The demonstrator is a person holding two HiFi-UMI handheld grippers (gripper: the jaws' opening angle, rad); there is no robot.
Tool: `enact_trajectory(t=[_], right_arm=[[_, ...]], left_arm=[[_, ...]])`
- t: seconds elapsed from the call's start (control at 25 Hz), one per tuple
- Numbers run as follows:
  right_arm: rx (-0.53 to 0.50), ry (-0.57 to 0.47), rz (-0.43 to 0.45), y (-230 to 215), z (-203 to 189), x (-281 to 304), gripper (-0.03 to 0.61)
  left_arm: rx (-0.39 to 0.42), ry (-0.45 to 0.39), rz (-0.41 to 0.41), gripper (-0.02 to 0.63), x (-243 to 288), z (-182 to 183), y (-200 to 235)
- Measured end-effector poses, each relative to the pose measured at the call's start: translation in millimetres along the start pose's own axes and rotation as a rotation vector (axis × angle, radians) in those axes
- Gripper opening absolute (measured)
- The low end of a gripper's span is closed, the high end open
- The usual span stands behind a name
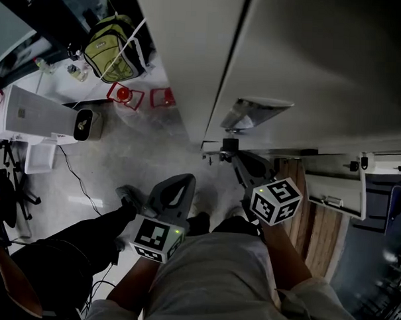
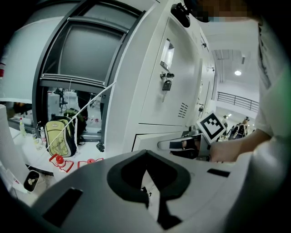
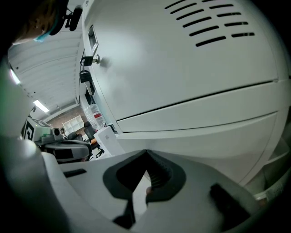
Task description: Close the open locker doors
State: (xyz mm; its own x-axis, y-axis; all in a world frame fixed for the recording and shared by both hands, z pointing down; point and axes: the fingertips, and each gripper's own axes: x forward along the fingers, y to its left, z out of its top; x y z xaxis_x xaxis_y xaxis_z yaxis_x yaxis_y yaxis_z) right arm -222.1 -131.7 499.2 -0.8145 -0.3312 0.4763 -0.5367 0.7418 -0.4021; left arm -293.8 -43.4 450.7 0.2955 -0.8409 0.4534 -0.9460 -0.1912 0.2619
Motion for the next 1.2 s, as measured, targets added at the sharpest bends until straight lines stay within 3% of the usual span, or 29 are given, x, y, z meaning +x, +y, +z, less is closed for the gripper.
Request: enact_trajectory(t=[0.32, 0.72, 1.2], right_arm=[[0.004, 0.005, -0.001, 1.5, -1.3, 2.6, 0.028], [0.026, -0.031, -0.013, 2.9, -1.4, -6.5, 0.028], [0.046, -0.074, 0.012, 9.0, -12.2, -68.1, 0.028]], left_arm=[[-0.003, 0.004, 0.008, 0.015, -6.8, -7.1, 0.7], [0.016, -0.024, -0.017, 0.017, 2.2, 9.7, -12.9], [0.05, 0.018, -0.035, 0.015, 1.0, -7.9, -59.4]])
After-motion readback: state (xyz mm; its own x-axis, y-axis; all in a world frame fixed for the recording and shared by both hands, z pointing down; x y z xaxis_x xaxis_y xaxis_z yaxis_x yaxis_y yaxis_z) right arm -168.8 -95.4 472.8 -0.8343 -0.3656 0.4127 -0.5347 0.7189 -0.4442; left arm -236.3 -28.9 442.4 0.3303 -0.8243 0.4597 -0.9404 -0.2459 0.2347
